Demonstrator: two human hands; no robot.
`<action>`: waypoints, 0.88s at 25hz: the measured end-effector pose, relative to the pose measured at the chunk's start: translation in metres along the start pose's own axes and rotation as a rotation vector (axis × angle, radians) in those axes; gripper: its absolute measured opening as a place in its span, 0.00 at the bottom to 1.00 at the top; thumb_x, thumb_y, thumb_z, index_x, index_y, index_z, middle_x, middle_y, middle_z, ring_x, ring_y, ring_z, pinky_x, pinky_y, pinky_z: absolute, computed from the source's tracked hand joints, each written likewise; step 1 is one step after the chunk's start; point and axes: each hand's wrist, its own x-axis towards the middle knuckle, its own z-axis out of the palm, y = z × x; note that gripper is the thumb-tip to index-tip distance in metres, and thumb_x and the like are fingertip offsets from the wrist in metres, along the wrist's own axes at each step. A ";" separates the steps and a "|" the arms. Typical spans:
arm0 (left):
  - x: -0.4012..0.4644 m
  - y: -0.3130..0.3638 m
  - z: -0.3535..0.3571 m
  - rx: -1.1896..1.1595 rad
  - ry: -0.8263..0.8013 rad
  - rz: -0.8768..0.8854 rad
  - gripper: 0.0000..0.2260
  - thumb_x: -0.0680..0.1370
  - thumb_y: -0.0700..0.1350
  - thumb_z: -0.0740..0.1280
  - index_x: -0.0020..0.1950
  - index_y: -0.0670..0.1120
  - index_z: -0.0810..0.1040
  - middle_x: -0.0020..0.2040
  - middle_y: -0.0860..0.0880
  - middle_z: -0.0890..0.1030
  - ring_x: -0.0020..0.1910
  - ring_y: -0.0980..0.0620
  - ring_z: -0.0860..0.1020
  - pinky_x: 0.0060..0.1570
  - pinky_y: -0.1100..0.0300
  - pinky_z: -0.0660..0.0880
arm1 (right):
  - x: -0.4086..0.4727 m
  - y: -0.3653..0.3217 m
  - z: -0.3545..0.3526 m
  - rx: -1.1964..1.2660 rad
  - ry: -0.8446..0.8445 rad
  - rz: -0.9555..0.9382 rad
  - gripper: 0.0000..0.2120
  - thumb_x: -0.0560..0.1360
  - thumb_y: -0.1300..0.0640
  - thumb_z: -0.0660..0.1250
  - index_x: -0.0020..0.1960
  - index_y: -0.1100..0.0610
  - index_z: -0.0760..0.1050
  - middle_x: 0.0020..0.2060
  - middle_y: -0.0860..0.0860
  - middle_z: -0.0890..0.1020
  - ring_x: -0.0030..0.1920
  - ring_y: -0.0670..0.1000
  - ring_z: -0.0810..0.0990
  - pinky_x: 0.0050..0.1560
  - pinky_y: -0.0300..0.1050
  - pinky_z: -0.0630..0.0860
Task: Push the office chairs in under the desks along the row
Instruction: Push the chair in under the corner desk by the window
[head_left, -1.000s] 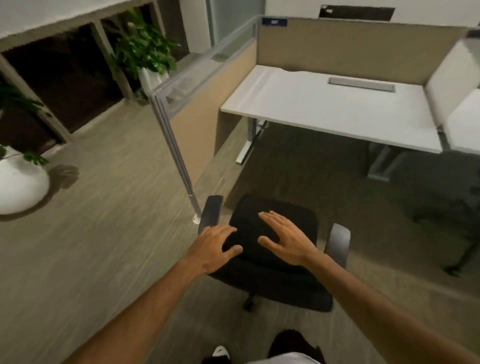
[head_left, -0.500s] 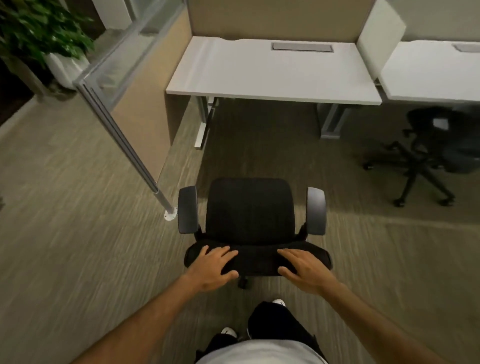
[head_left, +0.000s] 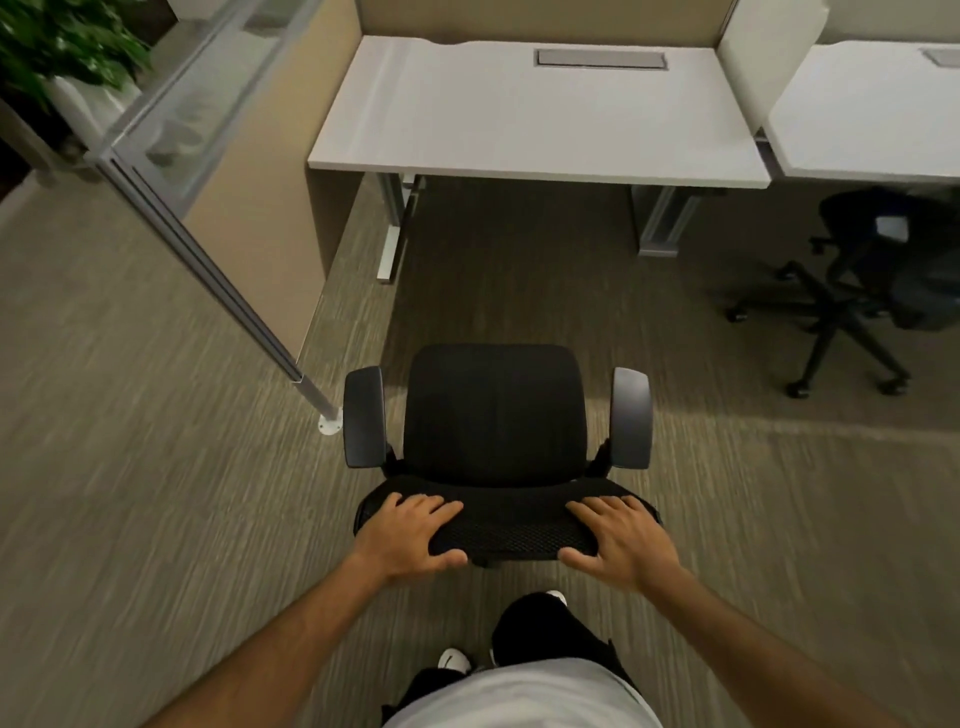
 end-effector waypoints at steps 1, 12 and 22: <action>0.005 -0.001 -0.001 0.003 0.004 0.000 0.45 0.72 0.80 0.39 0.83 0.57 0.55 0.80 0.49 0.64 0.79 0.49 0.61 0.76 0.42 0.53 | 0.004 0.003 -0.001 0.009 0.004 0.003 0.46 0.72 0.19 0.41 0.77 0.46 0.66 0.71 0.48 0.74 0.71 0.52 0.71 0.72 0.56 0.62; 0.080 0.002 -0.060 -0.026 -0.037 -0.032 0.41 0.76 0.77 0.49 0.83 0.57 0.55 0.81 0.51 0.63 0.79 0.51 0.60 0.77 0.44 0.50 | 0.061 0.059 -0.048 0.044 -0.008 0.022 0.44 0.74 0.23 0.36 0.78 0.45 0.64 0.73 0.48 0.72 0.72 0.52 0.69 0.73 0.55 0.60; 0.154 -0.014 -0.104 0.011 0.025 -0.027 0.43 0.74 0.79 0.46 0.82 0.56 0.58 0.78 0.51 0.67 0.77 0.51 0.64 0.76 0.47 0.57 | 0.132 0.109 -0.086 0.018 0.021 0.010 0.37 0.78 0.28 0.37 0.75 0.45 0.67 0.68 0.48 0.77 0.67 0.53 0.74 0.68 0.55 0.66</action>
